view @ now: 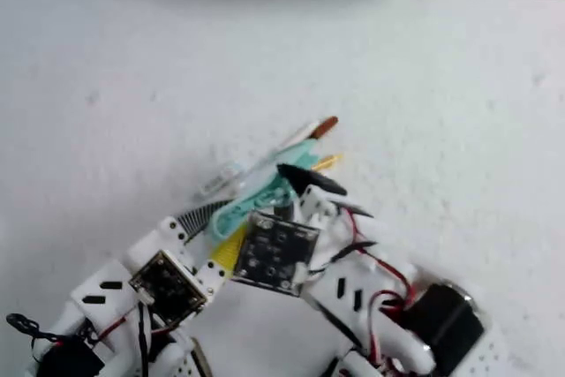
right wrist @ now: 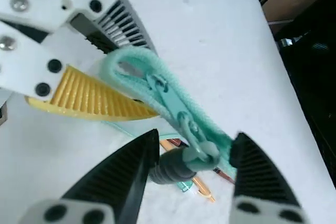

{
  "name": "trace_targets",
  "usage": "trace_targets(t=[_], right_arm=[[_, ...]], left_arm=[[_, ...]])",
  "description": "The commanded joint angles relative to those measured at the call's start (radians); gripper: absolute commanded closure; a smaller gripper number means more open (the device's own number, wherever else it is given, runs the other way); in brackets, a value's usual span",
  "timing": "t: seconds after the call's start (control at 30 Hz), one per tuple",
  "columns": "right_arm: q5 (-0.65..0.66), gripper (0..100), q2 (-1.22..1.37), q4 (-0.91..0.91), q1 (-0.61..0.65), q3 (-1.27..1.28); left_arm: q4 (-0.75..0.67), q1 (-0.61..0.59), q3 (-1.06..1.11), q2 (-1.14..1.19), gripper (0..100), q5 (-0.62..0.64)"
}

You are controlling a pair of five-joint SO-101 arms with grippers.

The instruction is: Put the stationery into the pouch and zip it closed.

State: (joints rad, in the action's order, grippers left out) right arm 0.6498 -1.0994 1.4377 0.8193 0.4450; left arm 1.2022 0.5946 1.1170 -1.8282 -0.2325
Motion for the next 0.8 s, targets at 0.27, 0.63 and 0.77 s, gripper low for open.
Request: trace_targets(t=[0.27,0.63,0.77], right_arm=[[0.006,98.2,0.005,-0.028,-0.008,-0.135],[-0.041,98.2,0.042,-0.033,0.012,-0.161],[-0.041,98.2,0.039,-0.050,-0.008,-0.178]], left_arm=[[0.003,0.004,0.021,-0.004,91,0.012],[0.011,-0.038,-0.003,-0.004,79,0.144],[0.060,-0.045,-0.044,-0.004,79,0.144]])
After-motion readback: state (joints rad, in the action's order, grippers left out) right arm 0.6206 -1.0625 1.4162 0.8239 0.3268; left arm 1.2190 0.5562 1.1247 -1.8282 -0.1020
